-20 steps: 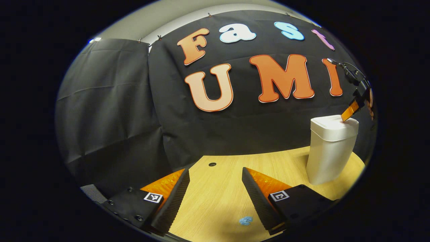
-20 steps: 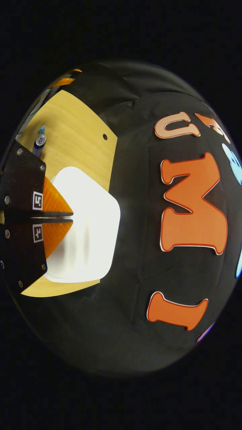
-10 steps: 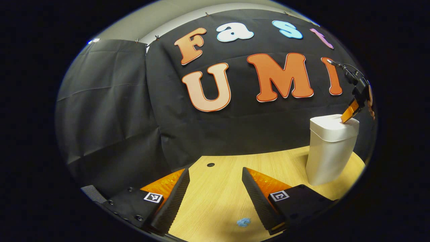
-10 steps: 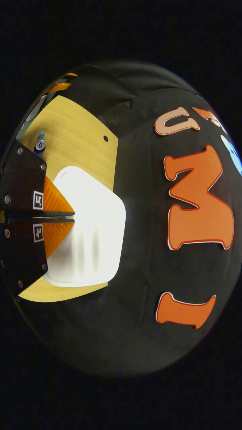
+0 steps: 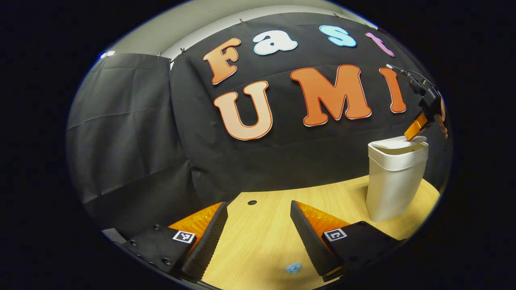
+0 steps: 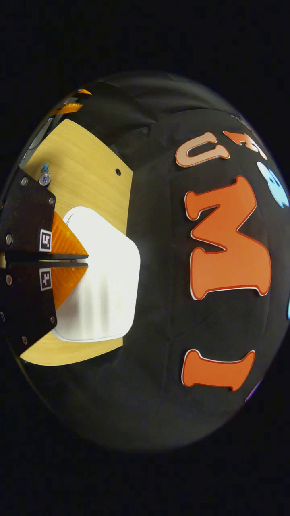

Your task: Press the lid of the desktop garbage bin to open it, pick up the crumpled paper on the desktop and throw it into the bin, then pick up the pop can on the desktop and drop it into the bin, and finally close the garbage bin lid.

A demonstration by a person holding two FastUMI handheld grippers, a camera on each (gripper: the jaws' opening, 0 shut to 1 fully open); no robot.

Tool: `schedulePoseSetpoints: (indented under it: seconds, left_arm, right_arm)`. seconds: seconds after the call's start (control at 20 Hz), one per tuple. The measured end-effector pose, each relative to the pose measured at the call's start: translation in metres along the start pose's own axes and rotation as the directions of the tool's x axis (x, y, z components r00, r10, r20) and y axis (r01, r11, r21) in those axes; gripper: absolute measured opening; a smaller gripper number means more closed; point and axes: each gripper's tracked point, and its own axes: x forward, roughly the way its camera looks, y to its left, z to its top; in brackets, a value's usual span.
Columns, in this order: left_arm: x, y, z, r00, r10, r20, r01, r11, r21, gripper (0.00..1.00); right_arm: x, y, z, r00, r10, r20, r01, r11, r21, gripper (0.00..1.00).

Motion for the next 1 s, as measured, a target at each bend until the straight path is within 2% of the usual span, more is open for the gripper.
schedulePoseSetpoints:
  seconds: [0.25,0.45,0.65,1.0]
  left_arm:
    - [0.004,-0.001,0.000,1.000,-0.005,0.002,0.005,1.000,-0.009,1.00]
    - [0.001,-0.004,-0.002,0.999,-0.034,0.014,0.034,0.999,-0.011,1.00]
    - [0.001,-0.008,0.001,0.998,-0.063,0.029,0.063,0.998,-0.009,0.99]
    - [0.004,-0.026,0.009,0.993,-0.109,0.037,0.110,0.994,-0.027,0.99]
  right_arm:
    - [-0.019,-0.002,0.031,0.989,-0.023,0.149,0.024,1.000,-0.003,0.01]
    - [-0.032,0.000,0.033,0.982,-0.013,0.190,0.010,1.000,0.016,0.01]
    - [-0.051,0.002,0.046,0.957,-0.012,0.291,0.010,1.000,0.010,0.01]
    - [-0.071,0.006,0.028,0.944,-0.010,0.329,0.006,1.000,0.012,0.01]
